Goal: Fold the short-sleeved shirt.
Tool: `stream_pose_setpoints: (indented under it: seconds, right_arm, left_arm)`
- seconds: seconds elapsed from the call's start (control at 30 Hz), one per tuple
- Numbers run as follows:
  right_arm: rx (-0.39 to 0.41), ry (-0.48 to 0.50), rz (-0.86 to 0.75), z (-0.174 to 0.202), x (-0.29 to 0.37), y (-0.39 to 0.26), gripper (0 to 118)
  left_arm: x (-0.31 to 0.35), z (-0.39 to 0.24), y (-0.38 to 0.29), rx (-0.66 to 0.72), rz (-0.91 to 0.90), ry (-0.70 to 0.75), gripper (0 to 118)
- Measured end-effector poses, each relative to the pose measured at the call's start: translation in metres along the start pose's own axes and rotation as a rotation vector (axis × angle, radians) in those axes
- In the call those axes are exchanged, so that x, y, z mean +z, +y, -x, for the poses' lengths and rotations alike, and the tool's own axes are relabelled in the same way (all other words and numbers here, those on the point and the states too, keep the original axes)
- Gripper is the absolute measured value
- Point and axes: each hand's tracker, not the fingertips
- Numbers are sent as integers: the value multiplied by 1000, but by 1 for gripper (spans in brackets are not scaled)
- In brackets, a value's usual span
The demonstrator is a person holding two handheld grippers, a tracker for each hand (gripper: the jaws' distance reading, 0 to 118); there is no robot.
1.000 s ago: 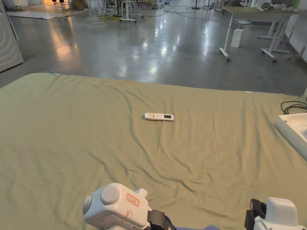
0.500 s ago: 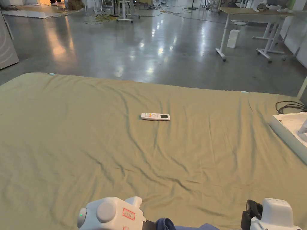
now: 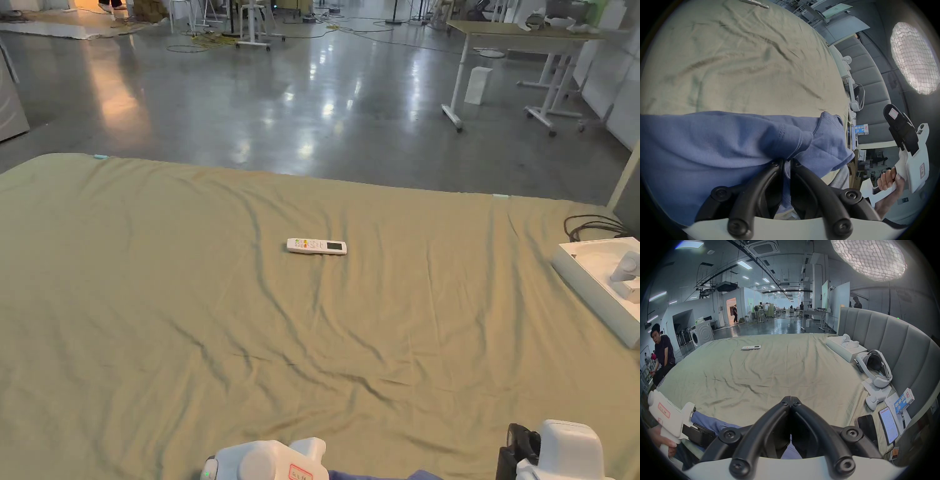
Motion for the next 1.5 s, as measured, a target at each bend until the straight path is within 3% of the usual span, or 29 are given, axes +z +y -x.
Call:
stream_pose_setpoints:
  seconds: [0.17,0.27,0.3,0.47,0.63,0.97,1.17,1.43,1.5]
  right_arm:
    - [-4,3,-5,0,0,2,0]
    - [-6,11,-24,0,2,4,0]
    - [-6,12,-31,1,3,5,0]
    - [-3,26,-65,6,5,13,0]
    - [7,38,-83,12,5,21,0]
    - [16,44,-64,19,2,19,0]
    - [21,40,-53,20,0,18,0]
    - [25,32,-46,20,1,18,0]
    - [33,31,-41,20,1,17,0]
  left_arm:
    - [34,-5,-2,-44,-28,-5,11]
    - [70,3,-1,-51,-134,-54,46]
    - [84,7,-2,-43,-177,-65,46]
    - [142,41,-4,-25,-348,23,46]
    - [166,95,-8,34,-369,80,46]
    - [147,163,-12,147,-246,-65,46]
    - [115,180,-5,157,-88,-154,46]
    - [106,204,4,215,-77,-285,46]
    - [111,185,-2,223,-66,-281,46]
